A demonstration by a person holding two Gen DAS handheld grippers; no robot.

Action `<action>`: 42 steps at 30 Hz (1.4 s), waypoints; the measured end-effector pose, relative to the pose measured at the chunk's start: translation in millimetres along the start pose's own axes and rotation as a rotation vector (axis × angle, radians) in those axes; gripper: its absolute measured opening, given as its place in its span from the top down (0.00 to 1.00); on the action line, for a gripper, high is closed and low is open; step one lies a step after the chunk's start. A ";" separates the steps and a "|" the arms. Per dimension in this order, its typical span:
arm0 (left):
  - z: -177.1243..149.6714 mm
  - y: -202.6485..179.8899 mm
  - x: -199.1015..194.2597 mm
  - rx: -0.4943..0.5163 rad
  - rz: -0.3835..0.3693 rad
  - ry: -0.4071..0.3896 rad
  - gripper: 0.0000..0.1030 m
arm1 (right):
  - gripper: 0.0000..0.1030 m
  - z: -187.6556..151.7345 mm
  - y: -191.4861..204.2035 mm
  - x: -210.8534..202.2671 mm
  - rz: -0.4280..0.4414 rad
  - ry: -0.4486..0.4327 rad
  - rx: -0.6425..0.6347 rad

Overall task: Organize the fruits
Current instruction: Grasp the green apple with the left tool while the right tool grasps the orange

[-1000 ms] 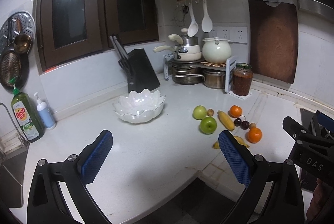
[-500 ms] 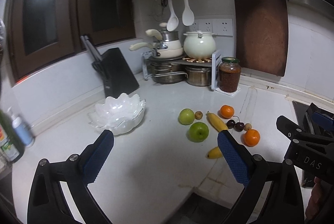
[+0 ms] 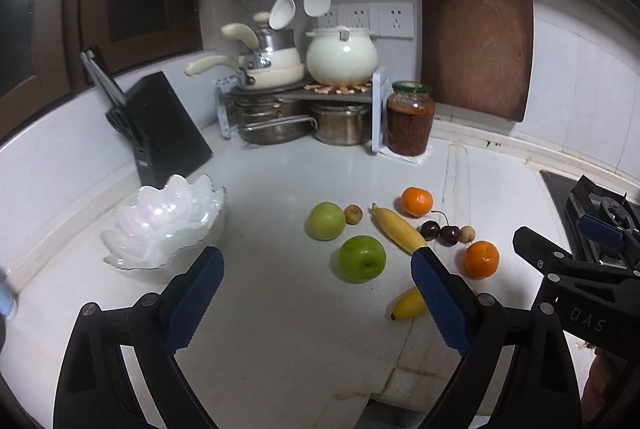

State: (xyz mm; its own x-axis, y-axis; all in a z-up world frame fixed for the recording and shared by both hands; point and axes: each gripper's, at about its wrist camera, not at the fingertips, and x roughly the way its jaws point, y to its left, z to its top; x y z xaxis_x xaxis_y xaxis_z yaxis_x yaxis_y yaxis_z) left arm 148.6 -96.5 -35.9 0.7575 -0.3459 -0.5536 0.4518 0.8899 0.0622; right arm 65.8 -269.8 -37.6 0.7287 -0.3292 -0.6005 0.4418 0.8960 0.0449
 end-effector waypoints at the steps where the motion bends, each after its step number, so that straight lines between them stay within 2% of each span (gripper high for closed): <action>1: 0.6 -1.6 5.1 -0.001 0.000 0.007 0.08 | 0.10 0.9 -1.2 5.5 0.001 0.011 0.002; 9: 4.1 -15.2 45.6 -0.007 0.009 0.070 0.12 | 0.15 6.2 -12.2 52.5 0.036 0.109 0.000; 21: -0.5 -27.4 97.5 -0.013 0.006 0.176 0.16 | 0.24 0.8 -19.1 97.6 0.064 0.214 -0.008; 38: -9.3 -40.0 139.1 0.003 -0.002 0.268 0.25 | 0.33 -3.3 -22.0 127.5 0.092 0.287 -0.009; 42: -9.9 -42.2 145.1 0.006 -0.013 0.283 0.32 | 0.36 -3.6 -22.6 132.0 0.093 0.301 -0.007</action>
State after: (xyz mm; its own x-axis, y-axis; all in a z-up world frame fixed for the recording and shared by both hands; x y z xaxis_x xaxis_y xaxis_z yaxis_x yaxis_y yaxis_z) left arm 234.8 -181.3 -127.1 0.5905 -0.2598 -0.7641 0.4643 0.8838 0.0583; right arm 150.1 -332.4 -120.8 0.5777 -0.1439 -0.8035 0.3763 0.9204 0.1058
